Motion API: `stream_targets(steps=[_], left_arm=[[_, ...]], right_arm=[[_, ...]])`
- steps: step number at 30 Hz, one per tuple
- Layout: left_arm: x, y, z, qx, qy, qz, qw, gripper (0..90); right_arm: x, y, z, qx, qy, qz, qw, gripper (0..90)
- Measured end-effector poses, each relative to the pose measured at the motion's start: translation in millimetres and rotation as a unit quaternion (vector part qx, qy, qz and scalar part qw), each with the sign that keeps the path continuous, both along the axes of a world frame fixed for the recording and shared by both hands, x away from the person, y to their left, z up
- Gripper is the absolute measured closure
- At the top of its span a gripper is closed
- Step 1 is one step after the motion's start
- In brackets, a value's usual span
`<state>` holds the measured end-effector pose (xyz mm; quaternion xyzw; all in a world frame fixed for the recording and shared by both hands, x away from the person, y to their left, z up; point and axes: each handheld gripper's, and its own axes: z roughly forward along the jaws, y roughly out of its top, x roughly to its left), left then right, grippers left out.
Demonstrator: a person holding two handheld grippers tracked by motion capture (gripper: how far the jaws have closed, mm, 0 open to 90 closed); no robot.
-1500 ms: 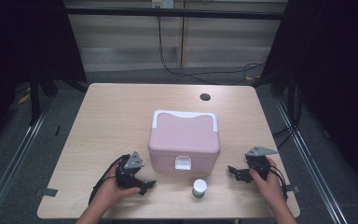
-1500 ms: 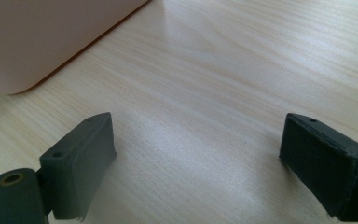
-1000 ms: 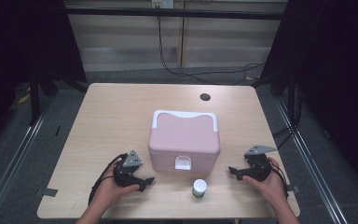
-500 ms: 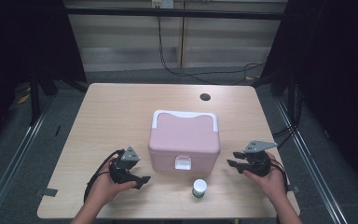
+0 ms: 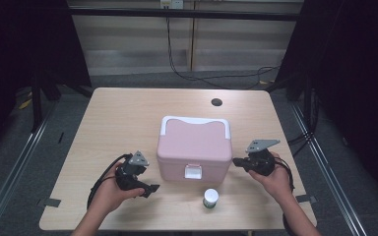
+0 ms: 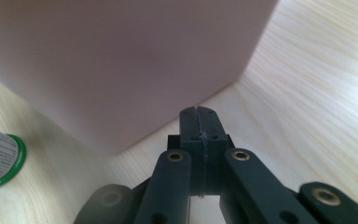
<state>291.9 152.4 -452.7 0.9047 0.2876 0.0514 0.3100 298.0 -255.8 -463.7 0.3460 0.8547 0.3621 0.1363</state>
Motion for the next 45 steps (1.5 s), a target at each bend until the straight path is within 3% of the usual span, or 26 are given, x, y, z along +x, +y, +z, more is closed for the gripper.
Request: stream_targets(steps=[8,11,17,24,26,32,45], left_arm=[[7.2,-5.6,15.2,-0.026,-0.010,0.002,0.9996,19.6],[9.0,-6.9,18.2,-0.029,-0.014,-0.005,0.9995,19.3],[9.0,-6.9,19.3,-0.038,-0.019,-0.006,0.9991,19.3],[7.4,-5.6,21.3,-0.036,-0.022,-0.011,0.9991,19.4],[6.5,-4.9,21.4,-0.023,-0.028,-0.008,0.9993,18.8],[6.1,-1.0,21.8,-0.017,-0.027,0.000,0.9995,19.4],[7.0,2.7,22.1,-0.014,-0.031,0.012,0.9994,18.7]], right_arm=[[5.9,12.3,8.2,0.016,-0.004,0.006,0.9998,90.0],[7.7,14.9,9.2,0.004,-0.005,0.009,0.9999,90.0],[10.8,19.3,10.0,0.008,-0.005,0.010,0.9999,90.0],[14.2,33.4,9.5,0.012,-0.008,0.024,0.9996,90.0],[15.3,37.3,10.0,0.009,-0.009,0.026,0.9996,90.0],[18.9,44.1,12.3,0.005,-0.012,0.025,0.9996,89.9],[31.0,49.4,11.2,0.031,-0.001,0.019,0.9993,90.0]])
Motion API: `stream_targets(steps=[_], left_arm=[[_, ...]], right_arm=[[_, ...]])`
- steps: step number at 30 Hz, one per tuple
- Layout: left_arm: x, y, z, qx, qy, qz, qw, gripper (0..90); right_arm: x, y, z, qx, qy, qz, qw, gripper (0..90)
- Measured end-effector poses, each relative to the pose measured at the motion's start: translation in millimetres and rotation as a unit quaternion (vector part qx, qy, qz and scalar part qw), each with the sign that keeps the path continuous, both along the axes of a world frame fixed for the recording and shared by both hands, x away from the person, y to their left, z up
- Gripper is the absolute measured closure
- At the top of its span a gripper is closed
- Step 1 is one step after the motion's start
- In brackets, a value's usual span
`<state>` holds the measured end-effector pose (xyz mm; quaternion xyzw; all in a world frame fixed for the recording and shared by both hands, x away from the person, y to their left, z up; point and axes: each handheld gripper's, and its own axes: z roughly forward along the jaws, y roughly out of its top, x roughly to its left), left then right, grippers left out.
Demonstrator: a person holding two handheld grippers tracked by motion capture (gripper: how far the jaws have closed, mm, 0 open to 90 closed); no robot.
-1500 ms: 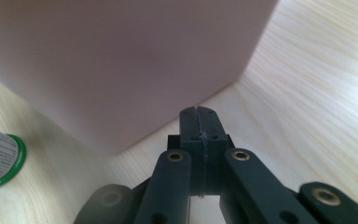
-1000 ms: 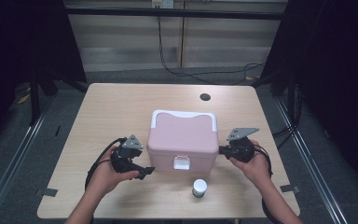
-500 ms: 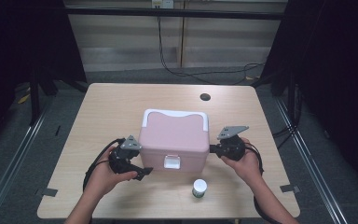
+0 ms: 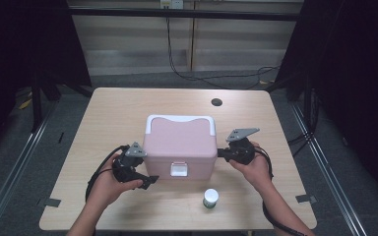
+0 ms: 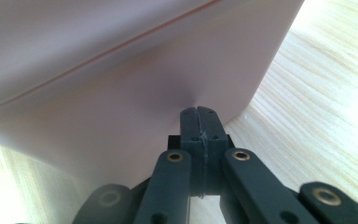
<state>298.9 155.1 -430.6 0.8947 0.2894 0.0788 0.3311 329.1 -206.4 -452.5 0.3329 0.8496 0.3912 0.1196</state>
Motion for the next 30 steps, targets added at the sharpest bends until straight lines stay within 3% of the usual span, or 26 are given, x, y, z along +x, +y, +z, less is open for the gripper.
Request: stream_targets(steps=[18,21,30], left_arm=[[0.3,3.2,0.4,0.003,0.001,0.005,1.0000,18.3],[0.9,5.7,0.9,-0.004,0.010,0.008,0.9999,19.6],[3.5,17.2,5.1,-0.003,0.035,0.026,0.9990,18.9]], right_arm=[[2.5,4.4,0.0,-0.001,0.003,0.004,1.0000,88.8],[1.2,4.9,1.7,-0.006,0.002,0.006,1.0000,88.3],[-5.2,-7.5,26.4,-0.015,0.008,-0.002,0.9999,90.0]])
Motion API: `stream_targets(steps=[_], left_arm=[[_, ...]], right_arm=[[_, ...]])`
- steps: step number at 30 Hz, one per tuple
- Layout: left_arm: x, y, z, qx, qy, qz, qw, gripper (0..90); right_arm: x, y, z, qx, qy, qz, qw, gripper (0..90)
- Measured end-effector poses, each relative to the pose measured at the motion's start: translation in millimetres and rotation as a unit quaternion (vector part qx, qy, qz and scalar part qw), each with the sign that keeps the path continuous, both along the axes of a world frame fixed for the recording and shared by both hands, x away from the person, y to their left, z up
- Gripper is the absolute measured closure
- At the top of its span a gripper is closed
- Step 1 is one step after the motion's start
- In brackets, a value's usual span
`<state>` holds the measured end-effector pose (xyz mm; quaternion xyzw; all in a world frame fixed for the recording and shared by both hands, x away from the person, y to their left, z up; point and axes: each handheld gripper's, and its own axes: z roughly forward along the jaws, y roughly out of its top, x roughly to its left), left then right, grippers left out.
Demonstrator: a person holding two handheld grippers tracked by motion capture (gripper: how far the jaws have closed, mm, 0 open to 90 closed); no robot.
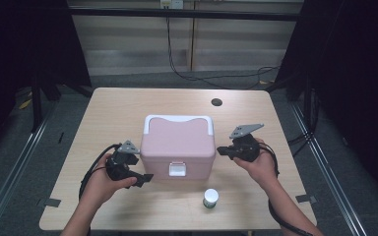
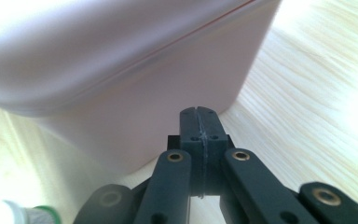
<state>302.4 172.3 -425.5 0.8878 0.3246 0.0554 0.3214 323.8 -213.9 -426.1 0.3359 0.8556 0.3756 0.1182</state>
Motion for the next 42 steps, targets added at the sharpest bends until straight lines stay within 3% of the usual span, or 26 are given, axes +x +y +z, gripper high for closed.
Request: stream_targets(steps=[4,7,10,15,20,25,35,42], left_arm=[[2.5,5.1,1.5,-0.005,0.021,0.004,0.9998,15.8],[5.7,8.2,5.0,0.004,0.028,0.008,0.9996,15.5],[12.4,15.8,15.6,-0.004,0.045,0.021,0.9988,15.5],[20.8,22.6,31.4,0.006,0.060,0.051,0.9969,15.5],[30.7,24.0,47.0,0.023,0.068,0.050,0.9961,15.3],[45.2,24.0,62.9,0.018,0.085,0.067,0.9940,15.5],[67.8,12.8,90.1,0.027,0.084,0.085,0.9925,16.8],[79.7,0.9,102.9,0.033,0.087,0.094,0.9913,18.3]], right_arm=[[-3.4,-8.3,19.1,0.011,0.002,-0.006,0.9999,90.0],[-4.6,-9.9,26.6,0.014,-0.002,-0.007,0.9999,90.0],[-5.9,-10.7,41.0,0.030,-0.004,-0.011,0.9995,90.0],[-4.8,-7.9,53.0,0.033,-0.006,-0.012,0.9994,90.0],[-4.0,-2.4,66.5,0.037,-0.015,-0.005,0.9992,90.0],[-2.3,5.8,73.6,0.037,-0.018,0.001,0.9992,90.0],[1.4,21.6,82.0,0.038,-0.023,0.013,0.9989,90.0],[1.5,39.2,77.3,0.029,-0.018,0.028,0.9990,90.0]])
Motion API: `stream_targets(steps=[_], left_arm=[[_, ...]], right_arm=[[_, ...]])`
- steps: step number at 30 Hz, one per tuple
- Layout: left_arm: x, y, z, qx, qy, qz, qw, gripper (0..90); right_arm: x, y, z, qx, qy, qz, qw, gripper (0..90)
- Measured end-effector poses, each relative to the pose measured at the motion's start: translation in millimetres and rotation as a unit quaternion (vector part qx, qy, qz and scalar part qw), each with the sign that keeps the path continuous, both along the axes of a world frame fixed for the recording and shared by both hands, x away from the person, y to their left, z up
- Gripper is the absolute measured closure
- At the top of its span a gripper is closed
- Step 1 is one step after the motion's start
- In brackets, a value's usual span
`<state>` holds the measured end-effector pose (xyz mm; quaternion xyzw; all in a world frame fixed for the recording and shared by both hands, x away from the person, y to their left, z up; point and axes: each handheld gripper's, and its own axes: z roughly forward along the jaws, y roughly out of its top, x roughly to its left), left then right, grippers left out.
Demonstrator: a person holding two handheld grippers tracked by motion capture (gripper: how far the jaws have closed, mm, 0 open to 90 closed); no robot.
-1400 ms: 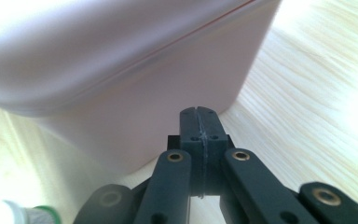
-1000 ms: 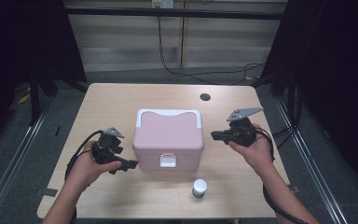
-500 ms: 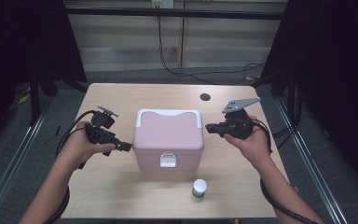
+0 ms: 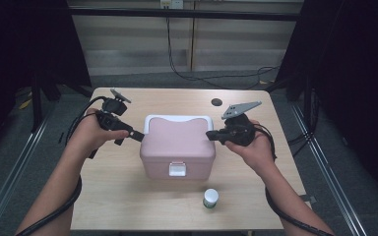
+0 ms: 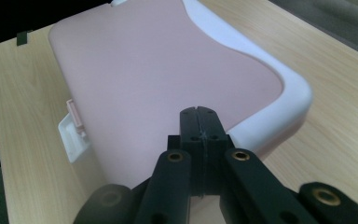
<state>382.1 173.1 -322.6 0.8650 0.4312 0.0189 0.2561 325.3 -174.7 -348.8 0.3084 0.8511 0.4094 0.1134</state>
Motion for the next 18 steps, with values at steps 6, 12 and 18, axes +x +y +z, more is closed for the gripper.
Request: stream_targets(steps=[6,12,18], left_arm=[[8.5,-6.8,4.6,-0.010,0.013,0.014,0.9998,19.2],[18.4,-9.3,5.6,-0.017,0.020,0.037,0.9990,21.5],[27.5,-18.0,2.8,-0.015,0.033,0.037,0.9986,23.4]], right_arm=[[-0.2,9.9,-8.2,0.000,0.002,0.009,1.0000,90.0],[0.6,9.9,-9.5,0.007,0.006,0.009,0.9999,90.0],[0.9,10.7,-8.9,0.001,0.007,0.010,0.9999,90.0]])
